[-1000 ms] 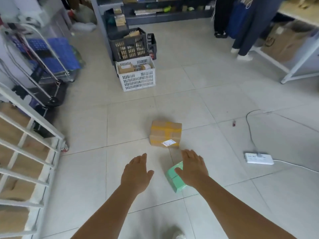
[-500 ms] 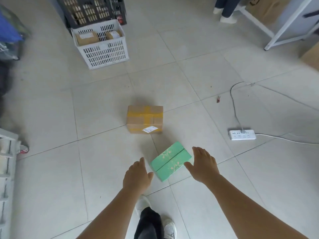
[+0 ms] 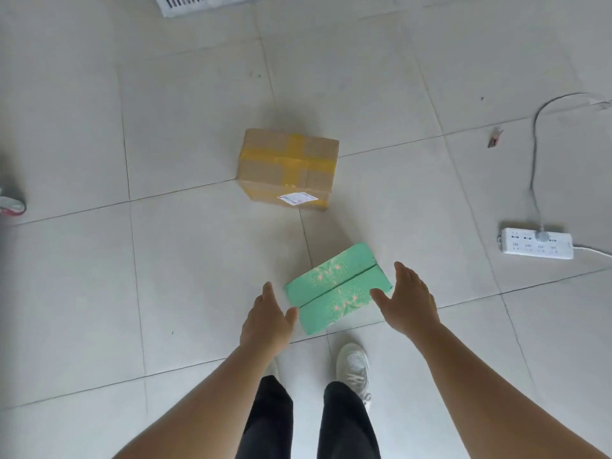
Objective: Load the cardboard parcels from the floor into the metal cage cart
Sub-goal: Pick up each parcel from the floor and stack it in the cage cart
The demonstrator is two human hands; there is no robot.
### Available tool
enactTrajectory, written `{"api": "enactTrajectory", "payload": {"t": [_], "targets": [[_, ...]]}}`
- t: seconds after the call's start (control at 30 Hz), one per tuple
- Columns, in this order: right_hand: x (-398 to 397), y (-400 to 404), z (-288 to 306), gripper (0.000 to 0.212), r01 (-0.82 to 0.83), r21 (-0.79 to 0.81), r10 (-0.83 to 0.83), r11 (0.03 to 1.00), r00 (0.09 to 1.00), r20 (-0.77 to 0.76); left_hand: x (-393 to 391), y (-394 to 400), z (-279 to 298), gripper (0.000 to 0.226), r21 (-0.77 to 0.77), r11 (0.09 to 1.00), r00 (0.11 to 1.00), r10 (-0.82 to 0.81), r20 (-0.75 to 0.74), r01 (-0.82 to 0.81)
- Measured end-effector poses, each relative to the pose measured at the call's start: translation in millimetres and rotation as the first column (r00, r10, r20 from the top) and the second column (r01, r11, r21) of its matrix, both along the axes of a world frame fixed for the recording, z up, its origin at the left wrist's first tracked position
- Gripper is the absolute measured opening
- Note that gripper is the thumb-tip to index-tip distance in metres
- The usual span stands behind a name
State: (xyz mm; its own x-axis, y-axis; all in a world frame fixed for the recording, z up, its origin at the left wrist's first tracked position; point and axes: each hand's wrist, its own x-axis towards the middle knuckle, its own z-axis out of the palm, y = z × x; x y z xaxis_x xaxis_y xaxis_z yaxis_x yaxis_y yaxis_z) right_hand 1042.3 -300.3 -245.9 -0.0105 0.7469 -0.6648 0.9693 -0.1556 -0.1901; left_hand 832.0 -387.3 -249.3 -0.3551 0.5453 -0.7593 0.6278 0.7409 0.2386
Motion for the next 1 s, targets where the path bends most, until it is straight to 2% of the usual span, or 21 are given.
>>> {"api": "enactTrajectory", "payload": {"t": [0.27,0.43,0.57,0.67,0.77,1.0], "targets": [[18.9,24.4,-136.7,0.080,-0.021,-0.094,0.019,0.995,1.000,-0.023,35.1,0.6,-134.1,0.079,-0.103,0.959,0.962,0.270,0.037,-0.265],[22.9,30.0,-200.5,0.080,0.033,-0.123,-0.038,0.992,0.999,-0.038,43.3,-0.4,-194.3,0.061,-0.122,0.894,0.899,0.437,0.028,-0.431],[24.5,30.1,-232.2,0.092,0.085,-0.138,-0.091,0.987,0.995,-0.038,47.8,-5.9,-225.8,0.055,-0.125,0.848,0.850,0.524,0.053,-0.515],[24.8,27.0,-240.7,0.091,0.112,-0.104,-0.118,0.988,0.992,-0.047,52.1,-10.2,-237.3,0.061,-0.110,0.810,0.804,0.586,0.101,-0.576],[21.7,26.5,-234.0,0.082,0.136,-0.085,-0.140,0.987,0.989,-0.051,49.1,-7.7,-232.6,0.056,-0.071,0.773,0.763,0.634,0.123,-0.631],[-3.2,29.9,-151.4,0.070,0.154,-0.003,-0.151,0.988,0.967,-0.204,17.9,-3.3,-150.7,0.056,0.138,0.709,0.723,0.678,0.136,-0.691]]}}
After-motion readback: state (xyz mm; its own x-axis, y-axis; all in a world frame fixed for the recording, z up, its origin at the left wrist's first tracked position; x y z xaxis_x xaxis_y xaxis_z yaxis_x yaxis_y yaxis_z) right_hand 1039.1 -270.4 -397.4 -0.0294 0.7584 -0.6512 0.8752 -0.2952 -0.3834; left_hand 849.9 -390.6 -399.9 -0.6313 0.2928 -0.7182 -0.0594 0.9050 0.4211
